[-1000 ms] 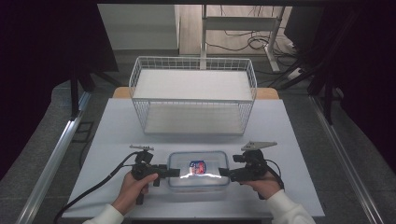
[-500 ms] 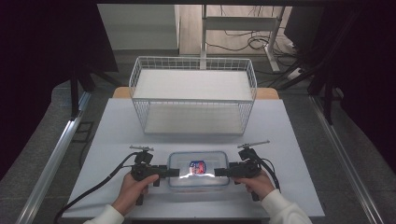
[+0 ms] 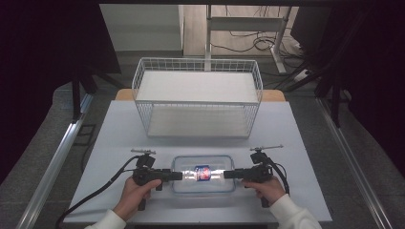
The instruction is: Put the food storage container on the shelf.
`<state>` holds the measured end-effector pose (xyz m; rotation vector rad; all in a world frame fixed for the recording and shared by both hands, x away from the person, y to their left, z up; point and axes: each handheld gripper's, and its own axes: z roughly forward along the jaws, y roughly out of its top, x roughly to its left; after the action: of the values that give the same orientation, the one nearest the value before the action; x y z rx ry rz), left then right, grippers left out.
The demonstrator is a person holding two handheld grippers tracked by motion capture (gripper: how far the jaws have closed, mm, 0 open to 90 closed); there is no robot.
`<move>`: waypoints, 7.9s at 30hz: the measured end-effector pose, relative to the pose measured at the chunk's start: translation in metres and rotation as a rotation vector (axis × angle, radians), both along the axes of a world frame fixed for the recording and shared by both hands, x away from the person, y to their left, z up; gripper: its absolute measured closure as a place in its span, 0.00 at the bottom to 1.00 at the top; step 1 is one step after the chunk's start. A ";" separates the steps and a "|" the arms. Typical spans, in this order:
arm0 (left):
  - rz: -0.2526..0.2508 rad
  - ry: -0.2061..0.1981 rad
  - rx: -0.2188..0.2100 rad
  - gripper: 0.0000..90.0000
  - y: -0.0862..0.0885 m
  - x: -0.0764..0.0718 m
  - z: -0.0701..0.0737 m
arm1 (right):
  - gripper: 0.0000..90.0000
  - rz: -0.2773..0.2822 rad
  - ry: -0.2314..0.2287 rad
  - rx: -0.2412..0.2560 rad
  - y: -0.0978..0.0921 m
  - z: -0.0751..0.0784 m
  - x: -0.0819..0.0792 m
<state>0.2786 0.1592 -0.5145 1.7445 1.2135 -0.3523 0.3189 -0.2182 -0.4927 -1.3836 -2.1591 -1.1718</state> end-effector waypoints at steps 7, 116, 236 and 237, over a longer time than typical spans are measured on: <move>0.001 -0.051 0.013 0.47 0.001 -0.013 0.008 | 0.52 -0.012 -0.030 0.029 -0.006 0.005 -0.012; 0.176 -0.158 -0.014 0.37 0.019 0.133 0.005 | 0.36 -0.285 -0.236 -0.007 0.027 -0.001 0.110; -0.003 -0.331 0.302 0.30 0.028 -0.046 0.019 | 0.99 -0.027 -0.582 -0.425 0.138 -0.002 0.100; -0.004 -0.331 0.302 0.30 0.028 -0.046 0.019 | 0.99 -0.030 -0.581 -0.425 0.138 -0.002 0.102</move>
<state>0.2322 0.1871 -0.4957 1.9672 1.0598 0.1244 0.4206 -0.0802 -0.4944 -1.3483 -2.9416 -1.2982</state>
